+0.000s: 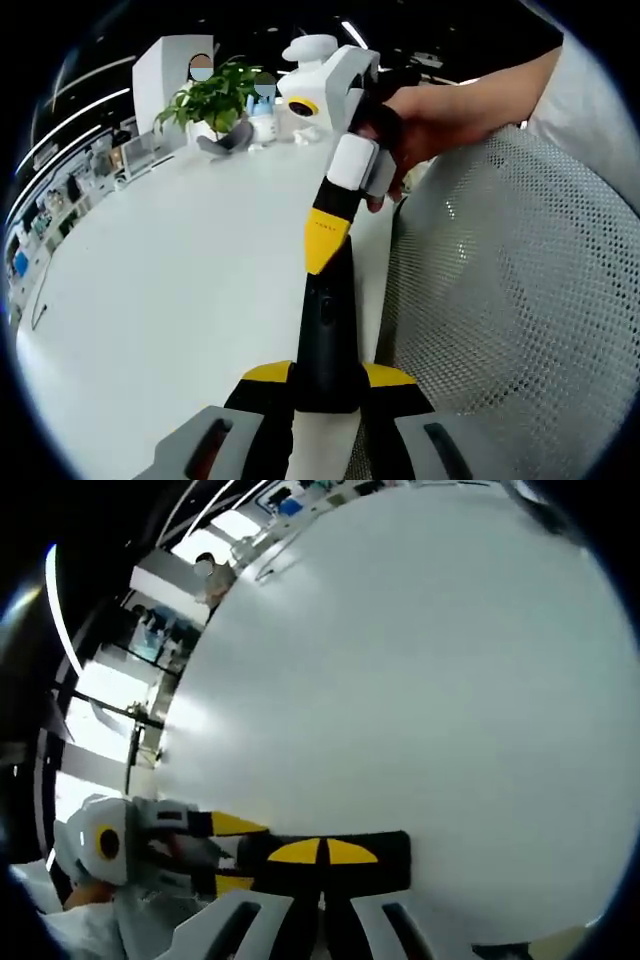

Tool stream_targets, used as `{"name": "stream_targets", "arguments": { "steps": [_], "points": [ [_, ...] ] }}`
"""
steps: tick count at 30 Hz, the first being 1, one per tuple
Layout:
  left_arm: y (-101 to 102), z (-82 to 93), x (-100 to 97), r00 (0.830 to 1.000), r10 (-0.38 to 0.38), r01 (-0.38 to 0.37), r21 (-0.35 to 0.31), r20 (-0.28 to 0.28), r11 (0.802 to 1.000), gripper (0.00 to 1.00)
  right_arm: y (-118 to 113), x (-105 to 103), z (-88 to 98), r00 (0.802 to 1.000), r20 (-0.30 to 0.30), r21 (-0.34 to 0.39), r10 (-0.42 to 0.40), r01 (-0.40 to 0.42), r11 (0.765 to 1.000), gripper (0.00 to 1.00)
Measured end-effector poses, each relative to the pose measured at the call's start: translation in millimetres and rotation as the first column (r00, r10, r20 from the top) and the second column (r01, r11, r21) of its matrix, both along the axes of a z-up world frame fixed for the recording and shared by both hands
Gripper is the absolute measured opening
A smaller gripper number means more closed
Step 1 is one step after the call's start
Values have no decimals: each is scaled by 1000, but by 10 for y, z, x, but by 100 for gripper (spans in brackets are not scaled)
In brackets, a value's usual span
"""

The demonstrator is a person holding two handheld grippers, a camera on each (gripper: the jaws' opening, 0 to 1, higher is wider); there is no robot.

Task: Press the specified remote control buttons in sequence, fully releasing each button before pressing the next.

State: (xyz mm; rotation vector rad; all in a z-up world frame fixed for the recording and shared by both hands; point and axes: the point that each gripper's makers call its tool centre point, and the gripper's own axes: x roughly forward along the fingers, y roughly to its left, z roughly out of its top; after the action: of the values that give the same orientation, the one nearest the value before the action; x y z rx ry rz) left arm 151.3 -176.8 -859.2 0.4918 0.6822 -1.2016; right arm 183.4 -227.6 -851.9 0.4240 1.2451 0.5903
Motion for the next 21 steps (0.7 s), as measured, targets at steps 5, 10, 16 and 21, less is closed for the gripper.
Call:
{"name": "stream_targets", "arguments": {
  "steps": [5,10,16,21],
  "points": [
    [2,1,-4,1000,0,0,1,2,1000,25,5,-11,21,999,-15,8,-30,30,1000,0],
    [4,4,-6,1000,0,0,2,2,1000,25,8,-51,32,1000,-14,-35,22,-23,999,0],
    [5,7,-7,1000,-2,2,4,2,1000,25,-7,-99,100,999,-28,-25,30,-31,999,0],
    [4,8,-5,1000,-2,2,4,2,1000,25,-4,-122,79,998,-47,-25,36,-37,999,0]
  ]
}}
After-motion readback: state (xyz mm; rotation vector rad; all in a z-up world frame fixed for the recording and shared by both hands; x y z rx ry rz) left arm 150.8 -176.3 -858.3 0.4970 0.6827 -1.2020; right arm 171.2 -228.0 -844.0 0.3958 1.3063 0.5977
